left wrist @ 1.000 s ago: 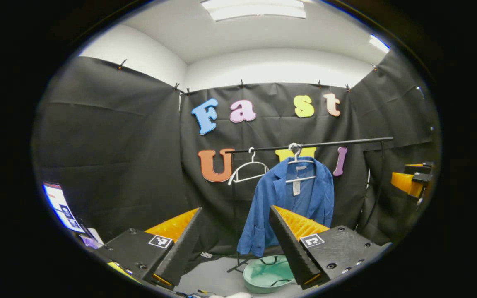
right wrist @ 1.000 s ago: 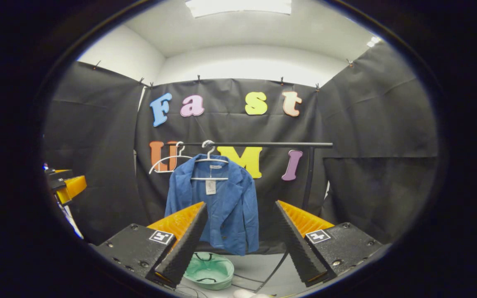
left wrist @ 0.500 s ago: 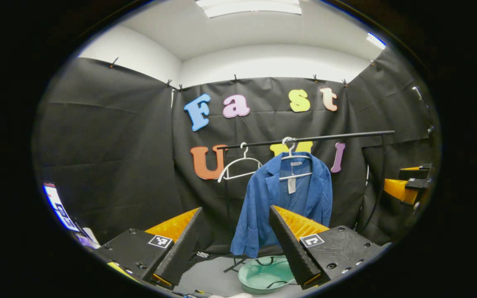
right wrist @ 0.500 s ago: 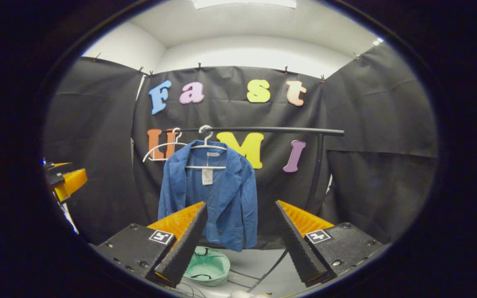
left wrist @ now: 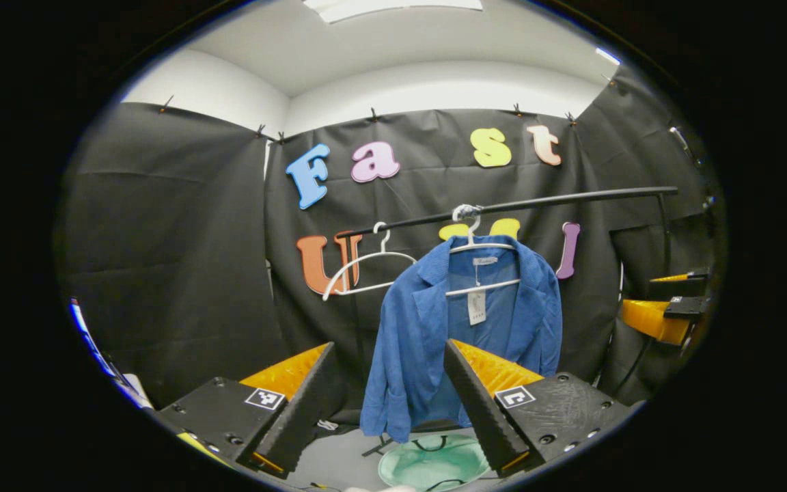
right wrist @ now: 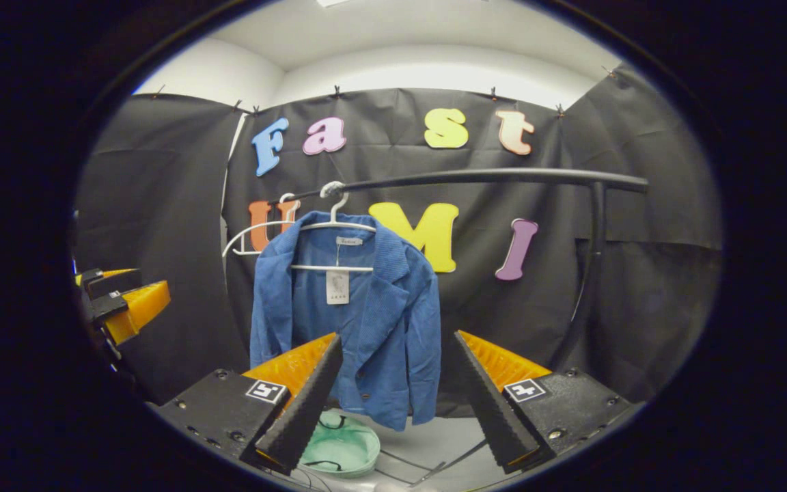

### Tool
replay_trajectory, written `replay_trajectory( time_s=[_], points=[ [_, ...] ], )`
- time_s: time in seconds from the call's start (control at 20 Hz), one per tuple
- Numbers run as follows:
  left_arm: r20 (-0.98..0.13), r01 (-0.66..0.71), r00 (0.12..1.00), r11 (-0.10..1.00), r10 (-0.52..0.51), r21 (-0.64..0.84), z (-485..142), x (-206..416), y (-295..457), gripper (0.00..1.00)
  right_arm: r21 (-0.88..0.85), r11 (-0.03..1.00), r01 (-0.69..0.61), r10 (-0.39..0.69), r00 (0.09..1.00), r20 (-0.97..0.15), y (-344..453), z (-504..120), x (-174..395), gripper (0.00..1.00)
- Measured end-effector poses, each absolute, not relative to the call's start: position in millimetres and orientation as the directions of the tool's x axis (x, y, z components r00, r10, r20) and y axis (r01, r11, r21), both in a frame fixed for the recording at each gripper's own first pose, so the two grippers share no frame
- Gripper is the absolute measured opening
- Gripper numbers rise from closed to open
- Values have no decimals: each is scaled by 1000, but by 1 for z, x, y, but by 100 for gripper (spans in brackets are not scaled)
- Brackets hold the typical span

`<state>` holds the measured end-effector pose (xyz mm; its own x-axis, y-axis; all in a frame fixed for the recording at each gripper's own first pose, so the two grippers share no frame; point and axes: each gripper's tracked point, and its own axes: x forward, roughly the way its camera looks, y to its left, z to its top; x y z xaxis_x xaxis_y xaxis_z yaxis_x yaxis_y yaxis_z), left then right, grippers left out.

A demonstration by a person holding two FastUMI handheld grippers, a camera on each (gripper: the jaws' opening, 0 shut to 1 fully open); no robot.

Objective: Grasp the clothes on the hanger with both hands and then place them into the laundry hamper below.

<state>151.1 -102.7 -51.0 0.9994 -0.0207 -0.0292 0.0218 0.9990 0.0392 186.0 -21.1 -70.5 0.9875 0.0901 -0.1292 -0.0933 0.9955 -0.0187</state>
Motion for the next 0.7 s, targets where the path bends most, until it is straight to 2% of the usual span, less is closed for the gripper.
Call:
replay_trajectory(
  time_s=[0.35, 0.7],
  points=[
    [-7, 34, 999, 997, -33, 73, -74, 238, -153, 98, -45, 983, -180, 173, 976, -132, -18, -80, 296, 100],
    [-40, 1, 999, 997, 2, 74, -97, 310, -177, 98, -2, 964, -265, 262, 952, -161, 9, -92, 371, 99]
  ],
)
